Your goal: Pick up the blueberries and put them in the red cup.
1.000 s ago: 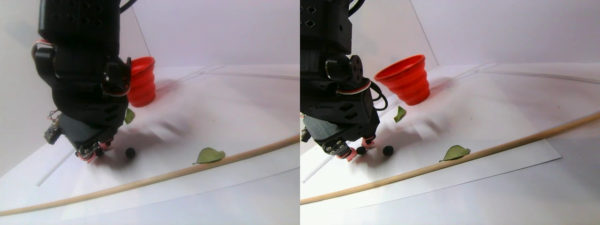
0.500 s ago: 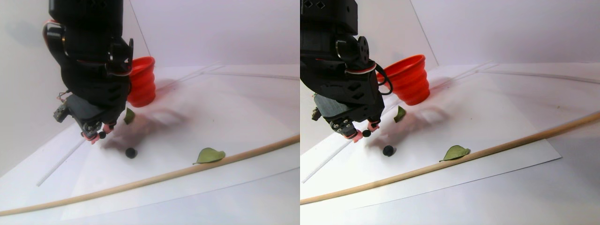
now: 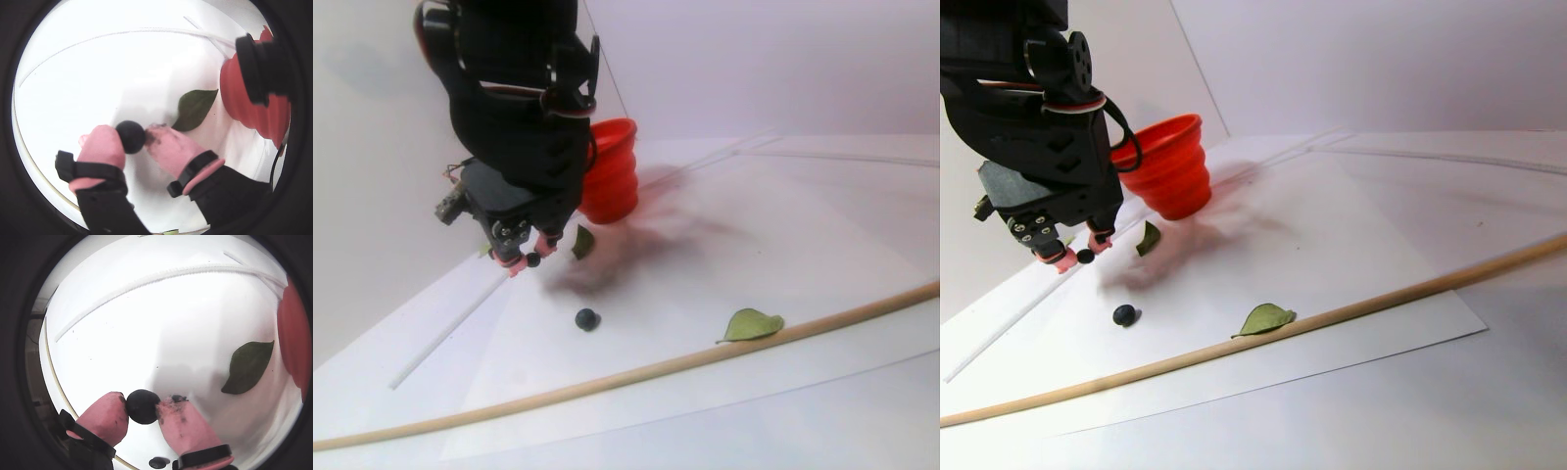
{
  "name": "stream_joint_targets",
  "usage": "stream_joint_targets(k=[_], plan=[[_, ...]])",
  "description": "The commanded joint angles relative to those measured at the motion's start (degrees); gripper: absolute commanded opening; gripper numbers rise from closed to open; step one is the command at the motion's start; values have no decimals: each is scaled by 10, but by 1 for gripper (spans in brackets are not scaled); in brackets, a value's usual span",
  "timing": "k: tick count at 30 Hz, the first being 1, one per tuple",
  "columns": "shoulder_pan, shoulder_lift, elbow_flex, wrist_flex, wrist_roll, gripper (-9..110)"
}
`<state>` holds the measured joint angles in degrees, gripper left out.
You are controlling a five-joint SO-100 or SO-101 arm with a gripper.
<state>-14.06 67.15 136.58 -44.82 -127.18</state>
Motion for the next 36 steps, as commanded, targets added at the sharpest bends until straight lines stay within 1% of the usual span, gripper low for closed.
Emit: stream_joint_targets(k=[1, 17, 28, 36], plan=[[-3, 73, 24, 13, 4, 11], [9, 259, 75, 132, 44, 11], [25, 382, 81, 240, 71, 11], [31, 453, 83, 298, 92, 11]])
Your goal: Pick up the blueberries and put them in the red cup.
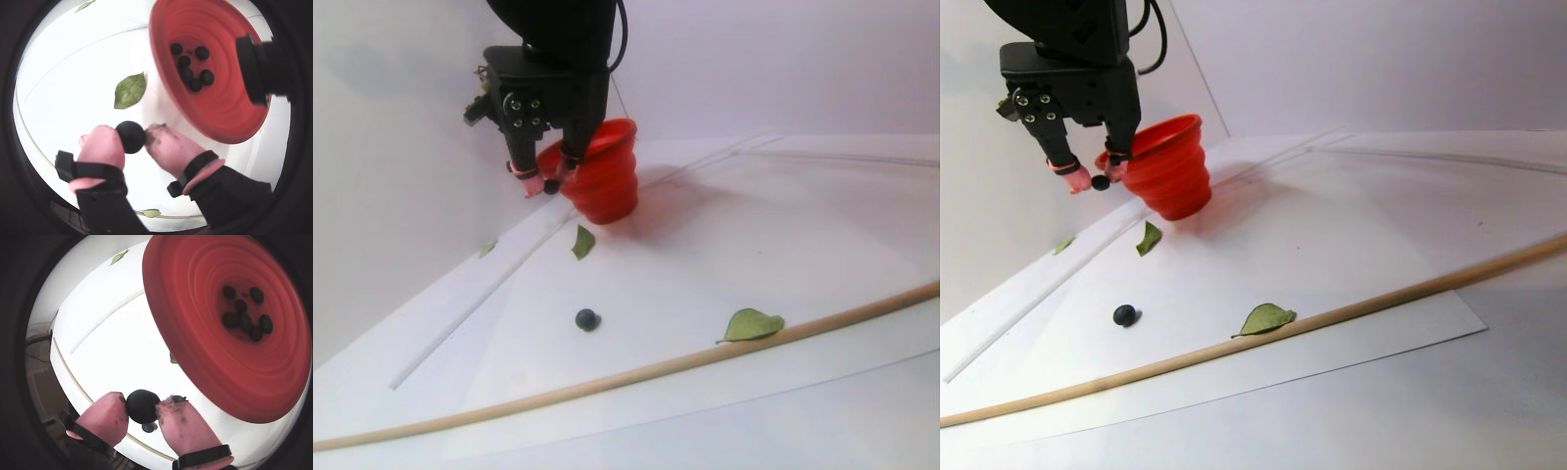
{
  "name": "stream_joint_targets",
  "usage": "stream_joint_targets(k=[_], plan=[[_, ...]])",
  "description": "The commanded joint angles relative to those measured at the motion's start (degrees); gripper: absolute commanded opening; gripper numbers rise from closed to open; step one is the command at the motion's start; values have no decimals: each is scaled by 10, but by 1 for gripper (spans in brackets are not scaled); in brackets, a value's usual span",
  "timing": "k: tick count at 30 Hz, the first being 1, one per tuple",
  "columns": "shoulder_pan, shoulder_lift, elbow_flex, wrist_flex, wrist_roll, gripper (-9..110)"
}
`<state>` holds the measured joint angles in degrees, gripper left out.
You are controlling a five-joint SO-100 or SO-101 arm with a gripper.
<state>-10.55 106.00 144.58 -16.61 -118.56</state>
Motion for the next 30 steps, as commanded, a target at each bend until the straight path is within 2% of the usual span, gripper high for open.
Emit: stream_joint_targets(k=[1, 15, 30], plan=[[-4, 72, 4, 22, 9, 11], [-7, 156, -4, 111, 47, 11], [22, 171, -34, 136, 57, 11]])
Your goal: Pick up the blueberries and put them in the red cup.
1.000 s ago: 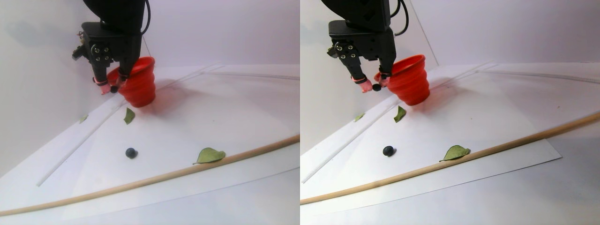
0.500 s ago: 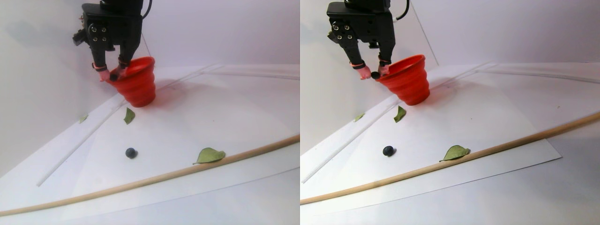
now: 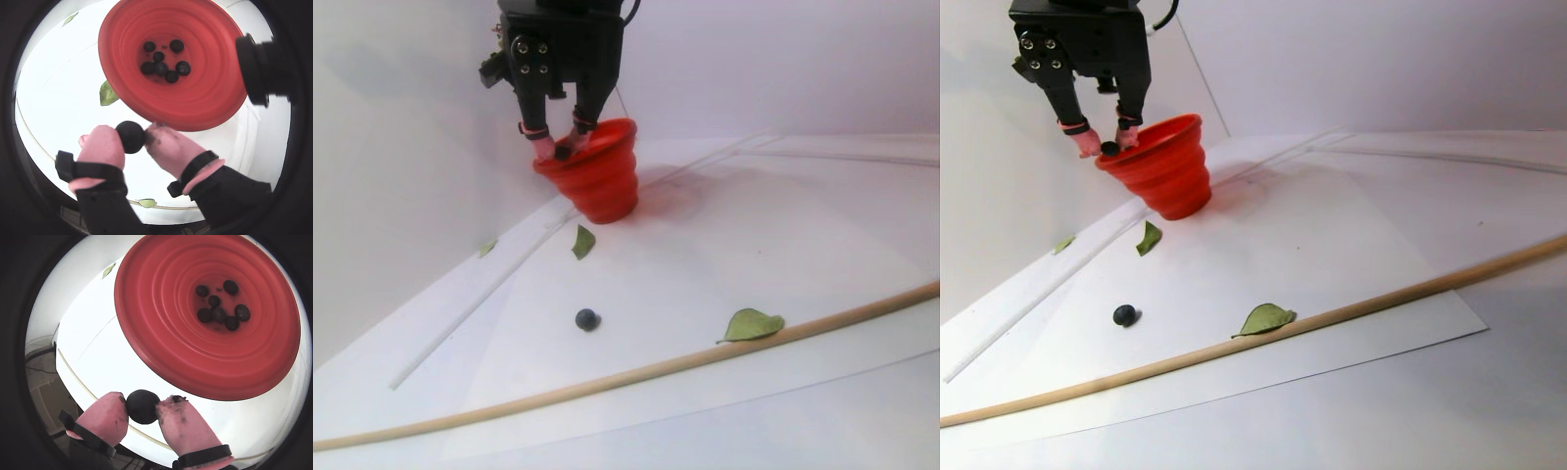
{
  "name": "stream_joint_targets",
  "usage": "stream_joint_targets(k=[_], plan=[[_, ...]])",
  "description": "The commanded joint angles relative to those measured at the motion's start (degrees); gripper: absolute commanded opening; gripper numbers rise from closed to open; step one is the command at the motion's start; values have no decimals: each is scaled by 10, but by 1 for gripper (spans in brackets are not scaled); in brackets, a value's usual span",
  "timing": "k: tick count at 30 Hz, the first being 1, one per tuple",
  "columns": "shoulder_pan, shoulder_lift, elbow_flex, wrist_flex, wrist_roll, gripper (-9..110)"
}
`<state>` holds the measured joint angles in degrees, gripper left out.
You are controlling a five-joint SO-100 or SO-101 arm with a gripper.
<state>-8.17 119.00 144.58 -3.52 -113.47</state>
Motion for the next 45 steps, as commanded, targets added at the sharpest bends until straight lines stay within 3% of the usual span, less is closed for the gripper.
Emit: stream_joint_targets(k=[1, 12, 28, 45], plan=[[0, 40, -39, 6, 7, 11], [18, 35, -76, 6, 22, 11], [22, -40, -98, -101, 9, 15], [4, 30, -82, -23, 5, 15]])
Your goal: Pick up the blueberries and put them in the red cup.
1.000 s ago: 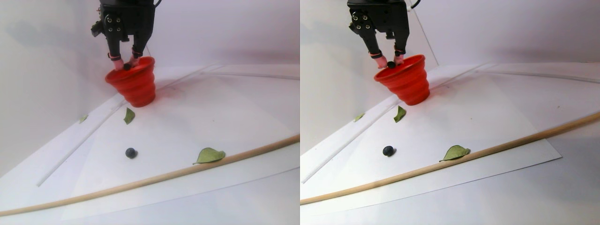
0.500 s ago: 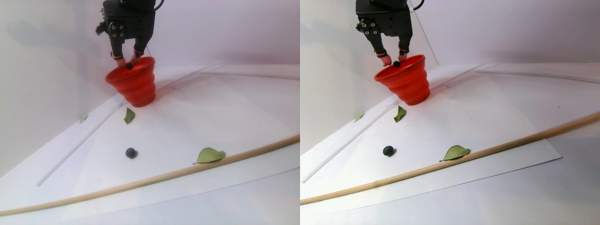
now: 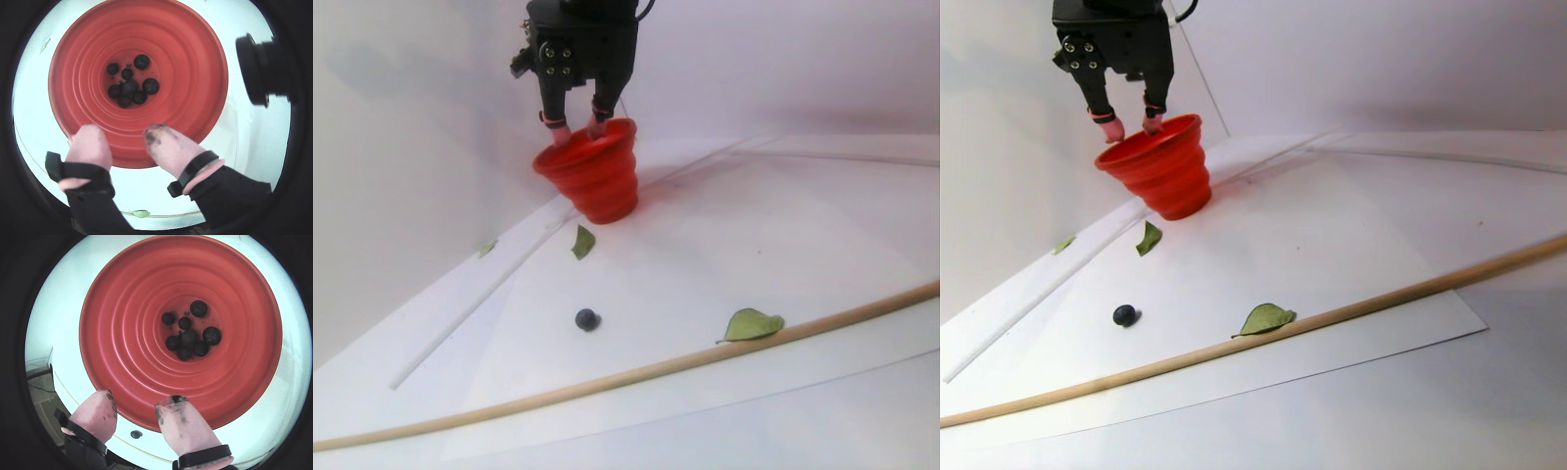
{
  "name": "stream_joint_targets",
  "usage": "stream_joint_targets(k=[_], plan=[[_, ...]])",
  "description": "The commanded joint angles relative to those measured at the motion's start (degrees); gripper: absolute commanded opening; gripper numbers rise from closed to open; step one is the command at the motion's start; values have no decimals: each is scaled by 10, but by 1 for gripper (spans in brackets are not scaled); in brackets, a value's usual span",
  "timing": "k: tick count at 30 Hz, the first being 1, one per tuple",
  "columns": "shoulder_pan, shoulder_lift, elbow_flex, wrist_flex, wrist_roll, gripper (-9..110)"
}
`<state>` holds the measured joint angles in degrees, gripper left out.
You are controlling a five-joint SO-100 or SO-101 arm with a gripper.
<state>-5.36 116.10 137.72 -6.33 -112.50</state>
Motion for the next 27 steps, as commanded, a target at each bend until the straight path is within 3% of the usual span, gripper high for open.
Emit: stream_joint_targets(k=[1, 27], plan=[[-26, 62, -11, 7, -6, 15], [-75, 209, 98, 156, -13, 15]])
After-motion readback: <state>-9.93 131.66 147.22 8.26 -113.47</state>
